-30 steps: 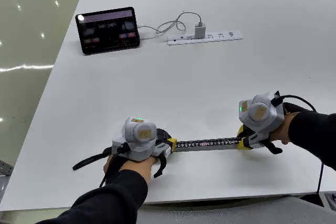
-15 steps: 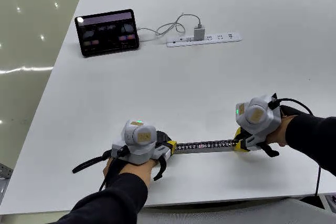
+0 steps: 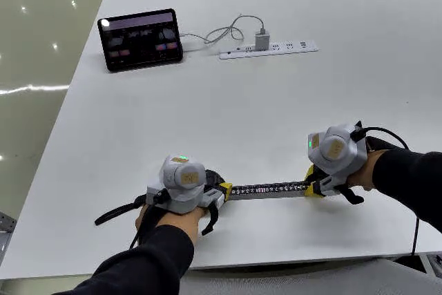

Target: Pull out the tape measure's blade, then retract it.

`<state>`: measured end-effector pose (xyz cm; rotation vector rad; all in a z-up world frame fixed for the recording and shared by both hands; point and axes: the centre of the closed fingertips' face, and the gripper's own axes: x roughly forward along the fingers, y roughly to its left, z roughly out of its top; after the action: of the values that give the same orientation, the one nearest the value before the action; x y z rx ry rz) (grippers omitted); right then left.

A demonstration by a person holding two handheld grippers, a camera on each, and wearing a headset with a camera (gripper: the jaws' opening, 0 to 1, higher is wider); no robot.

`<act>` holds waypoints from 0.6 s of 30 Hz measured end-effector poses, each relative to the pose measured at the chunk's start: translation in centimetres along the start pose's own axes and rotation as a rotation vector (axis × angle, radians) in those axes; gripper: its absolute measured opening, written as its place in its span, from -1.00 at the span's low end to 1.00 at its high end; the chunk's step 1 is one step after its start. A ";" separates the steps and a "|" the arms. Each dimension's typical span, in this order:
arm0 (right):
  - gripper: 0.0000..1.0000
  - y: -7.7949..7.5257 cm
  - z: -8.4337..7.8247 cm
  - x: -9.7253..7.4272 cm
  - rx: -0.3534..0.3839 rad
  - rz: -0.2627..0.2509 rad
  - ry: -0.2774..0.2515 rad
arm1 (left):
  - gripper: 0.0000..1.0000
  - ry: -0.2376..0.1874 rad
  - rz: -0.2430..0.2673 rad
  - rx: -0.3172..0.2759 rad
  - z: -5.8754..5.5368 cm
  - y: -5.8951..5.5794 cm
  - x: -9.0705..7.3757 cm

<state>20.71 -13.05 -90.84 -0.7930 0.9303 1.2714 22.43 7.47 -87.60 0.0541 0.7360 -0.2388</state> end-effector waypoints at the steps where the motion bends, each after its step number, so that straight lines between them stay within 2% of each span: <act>1: -0.78 0.0 0.0 0.0 0.000 0.000 -0.002 | 0.21 0.001 0.000 0.000 0.0 0.0 0.0; 18: -0.79 0.0 0.8 0.5 -0.011 0.001 0.005 | 0.21 0.004 0.000 0.000 0.0 0.0 0.0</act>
<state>20.81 -12.16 -90.95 -0.8049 0.9286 1.2775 22.37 7.45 -87.60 0.0549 0.7403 -0.2387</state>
